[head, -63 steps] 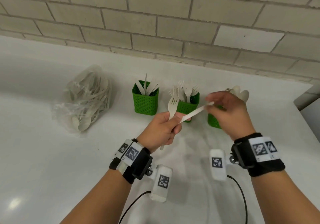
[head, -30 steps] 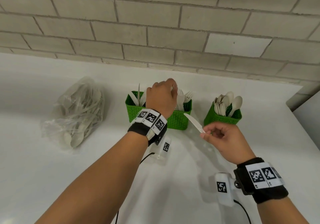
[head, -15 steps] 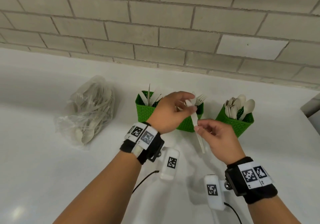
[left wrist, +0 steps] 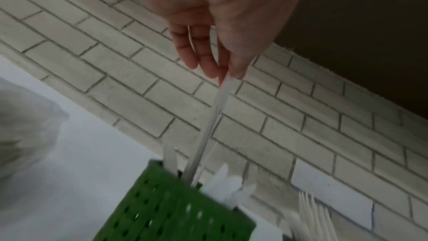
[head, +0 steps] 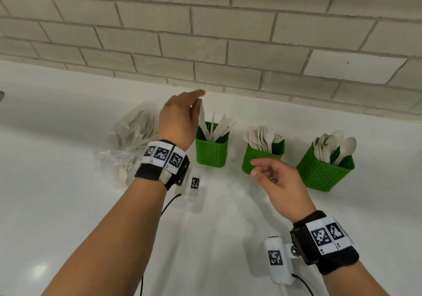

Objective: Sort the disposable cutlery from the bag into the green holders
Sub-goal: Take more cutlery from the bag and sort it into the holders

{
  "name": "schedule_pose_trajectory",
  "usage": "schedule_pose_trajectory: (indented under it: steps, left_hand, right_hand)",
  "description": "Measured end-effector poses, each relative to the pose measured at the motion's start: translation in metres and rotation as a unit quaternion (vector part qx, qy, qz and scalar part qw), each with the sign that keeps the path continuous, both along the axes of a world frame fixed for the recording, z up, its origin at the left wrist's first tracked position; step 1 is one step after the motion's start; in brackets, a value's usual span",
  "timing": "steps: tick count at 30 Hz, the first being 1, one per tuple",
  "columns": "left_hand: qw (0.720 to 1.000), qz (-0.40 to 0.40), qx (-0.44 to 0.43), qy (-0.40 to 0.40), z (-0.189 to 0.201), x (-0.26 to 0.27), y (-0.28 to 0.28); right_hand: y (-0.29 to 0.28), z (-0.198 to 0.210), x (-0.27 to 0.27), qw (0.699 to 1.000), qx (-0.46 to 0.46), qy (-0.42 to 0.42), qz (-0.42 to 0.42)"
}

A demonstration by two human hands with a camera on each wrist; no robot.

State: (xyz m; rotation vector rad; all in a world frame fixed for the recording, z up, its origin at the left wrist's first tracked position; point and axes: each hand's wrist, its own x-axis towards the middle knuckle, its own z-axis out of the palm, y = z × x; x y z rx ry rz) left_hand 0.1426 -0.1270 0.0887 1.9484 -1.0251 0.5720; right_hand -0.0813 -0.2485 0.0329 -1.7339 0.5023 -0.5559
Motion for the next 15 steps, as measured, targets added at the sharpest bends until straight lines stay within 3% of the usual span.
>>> schedule_pose_trajectory:
  steps: [8,11,15]
  left_hand:
    - [0.995,0.021,0.094,-0.014,-0.043,0.000,-0.019]
    - [0.991,0.025,0.129,0.036,-0.041,-0.004,-0.020]
    - [0.988,-0.001,0.091,0.125,-0.027,-0.011,-0.008]
  right_hand:
    - [-0.002,-0.001,-0.006,1.000,-0.009,0.014,0.010]
    - [0.000,-0.002,-0.004,1.000,-0.007,0.020,0.014]
    - [0.004,-0.002,0.000,0.999,-0.003,0.031,0.023]
